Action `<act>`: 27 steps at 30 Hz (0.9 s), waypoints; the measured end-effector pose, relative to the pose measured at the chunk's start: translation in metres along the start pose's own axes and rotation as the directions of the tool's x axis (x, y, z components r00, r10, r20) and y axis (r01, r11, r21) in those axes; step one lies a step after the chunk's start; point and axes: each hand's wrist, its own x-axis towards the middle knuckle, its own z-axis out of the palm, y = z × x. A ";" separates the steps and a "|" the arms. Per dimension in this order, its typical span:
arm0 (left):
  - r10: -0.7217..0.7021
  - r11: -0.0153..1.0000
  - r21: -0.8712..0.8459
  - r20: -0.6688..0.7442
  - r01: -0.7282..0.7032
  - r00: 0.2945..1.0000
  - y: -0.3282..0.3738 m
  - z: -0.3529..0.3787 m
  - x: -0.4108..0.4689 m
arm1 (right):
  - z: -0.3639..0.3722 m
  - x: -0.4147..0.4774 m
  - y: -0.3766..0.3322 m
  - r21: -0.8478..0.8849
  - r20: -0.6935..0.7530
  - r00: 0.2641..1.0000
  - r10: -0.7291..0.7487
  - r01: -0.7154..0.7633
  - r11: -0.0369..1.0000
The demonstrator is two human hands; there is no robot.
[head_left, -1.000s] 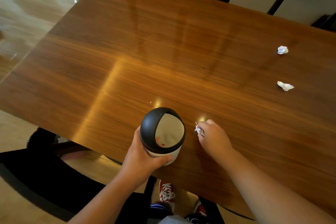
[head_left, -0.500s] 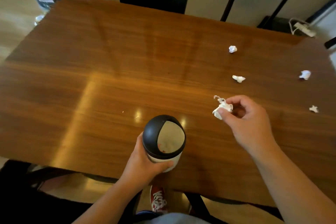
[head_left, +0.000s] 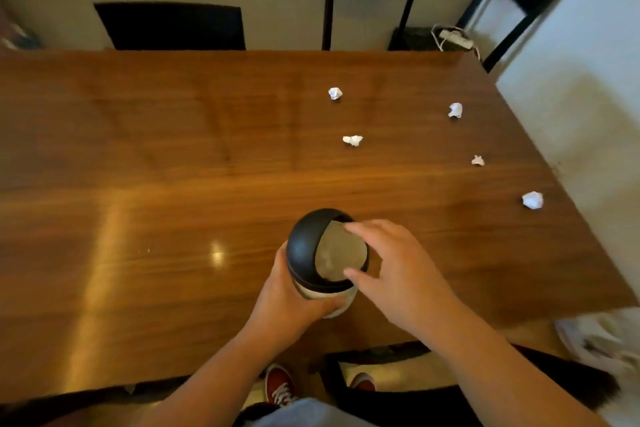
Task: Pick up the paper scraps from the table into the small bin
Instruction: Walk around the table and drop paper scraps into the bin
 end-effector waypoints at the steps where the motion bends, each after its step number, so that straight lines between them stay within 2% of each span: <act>1: -0.004 1.000 0.002 0.009 0.004 1.000 0.003 0.008 0.002 | 0.000 -0.004 0.015 -0.006 0.008 1.000 0.029 -0.029 1.000; 5: -0.028 1.000 -0.011 0.006 0.028 1.000 0.011 0.033 0.010 | -0.022 -0.015 0.075 0.137 -0.055 0.982 0.180 -0.172 0.976; 11: -0.052 0.998 0.024 -0.069 0.054 0.996 0.011 0.053 0.032 | -0.011 0.003 0.158 0.141 0.137 0.947 0.291 -0.309 0.940; 17: -0.007 0.996 0.087 -0.135 0.019 0.991 0.019 0.034 0.095 | 0.027 0.085 0.196 0.119 0.253 0.905 0.343 -0.381 0.917; 22: 0.018 0.993 0.117 -0.175 0.003 0.984 0.022 0.007 0.158 | 0.052 0.184 0.190 0.121 0.181 0.904 0.386 -0.410 0.904; 27: 0.020 0.996 0.095 -0.190 -0.002 0.982 0.018 -0.020 0.203 | 0.071 0.276 0.172 0.074 -0.031 0.945 0.324 -0.321 0.944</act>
